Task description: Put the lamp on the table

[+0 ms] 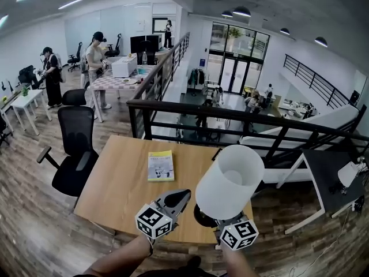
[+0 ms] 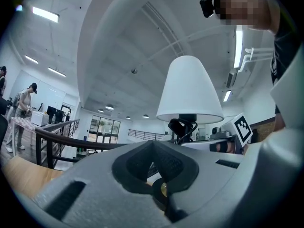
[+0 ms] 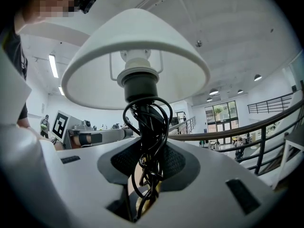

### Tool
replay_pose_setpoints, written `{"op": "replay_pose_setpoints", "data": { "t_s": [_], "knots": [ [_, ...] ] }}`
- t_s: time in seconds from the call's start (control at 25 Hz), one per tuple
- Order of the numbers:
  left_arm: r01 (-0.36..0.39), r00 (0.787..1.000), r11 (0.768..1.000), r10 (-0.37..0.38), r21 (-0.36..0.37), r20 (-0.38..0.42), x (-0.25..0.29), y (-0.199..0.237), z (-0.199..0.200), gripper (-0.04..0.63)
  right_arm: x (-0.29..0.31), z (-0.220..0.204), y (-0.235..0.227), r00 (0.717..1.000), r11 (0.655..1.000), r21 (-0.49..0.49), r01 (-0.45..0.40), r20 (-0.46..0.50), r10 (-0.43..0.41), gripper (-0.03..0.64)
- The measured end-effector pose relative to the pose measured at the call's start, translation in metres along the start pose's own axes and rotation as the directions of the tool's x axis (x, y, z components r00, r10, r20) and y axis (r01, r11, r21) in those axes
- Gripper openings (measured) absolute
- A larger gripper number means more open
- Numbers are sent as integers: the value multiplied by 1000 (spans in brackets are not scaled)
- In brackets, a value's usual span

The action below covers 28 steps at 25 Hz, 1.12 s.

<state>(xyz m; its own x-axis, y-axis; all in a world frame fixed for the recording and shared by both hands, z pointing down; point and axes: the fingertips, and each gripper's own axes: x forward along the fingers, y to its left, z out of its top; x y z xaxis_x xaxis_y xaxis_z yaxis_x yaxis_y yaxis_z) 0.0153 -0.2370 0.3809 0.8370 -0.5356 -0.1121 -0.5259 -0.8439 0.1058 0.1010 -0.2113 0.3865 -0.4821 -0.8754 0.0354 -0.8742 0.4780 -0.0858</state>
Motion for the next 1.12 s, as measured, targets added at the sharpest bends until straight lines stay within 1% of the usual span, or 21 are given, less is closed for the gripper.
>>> {"op": "replay_pose_setpoints", "data": {
  "t_s": [0.24, 0.44, 0.56, 0.68, 0.84, 1.12],
  "knots": [
    [-49, 999, 999, 49, 16, 9, 58, 16, -4, 8, 18, 7, -61, 999, 999, -11, -42, -5, 42, 115],
    [-73, 997, 995, 72, 62, 5, 93, 18, -14, 8, 25, 3, -103, 998, 998, -22, -62, -14, 62, 115],
    [-80, 997, 996, 80, 44, -1, 108, 26, -24, 8, 32, -2, -124, 998, 998, -13, -64, -17, 64, 115],
    [-81, 997, 996, 81, 29, 0, 128, 37, -19, 8, 44, 6, -146, 998, 998, -8, -61, -24, 61, 115],
    [-76, 997, 997, 76, 17, 4, 149, 56, -18, 8, 62, 7, -162, 998, 999, -6, -51, -33, 51, 115],
    [-73, 997, 997, 73, 21, 5, 181, 88, -24, 8, 92, 0, -188, 998, 998, 2, -55, -37, 55, 115]
  ]
}}
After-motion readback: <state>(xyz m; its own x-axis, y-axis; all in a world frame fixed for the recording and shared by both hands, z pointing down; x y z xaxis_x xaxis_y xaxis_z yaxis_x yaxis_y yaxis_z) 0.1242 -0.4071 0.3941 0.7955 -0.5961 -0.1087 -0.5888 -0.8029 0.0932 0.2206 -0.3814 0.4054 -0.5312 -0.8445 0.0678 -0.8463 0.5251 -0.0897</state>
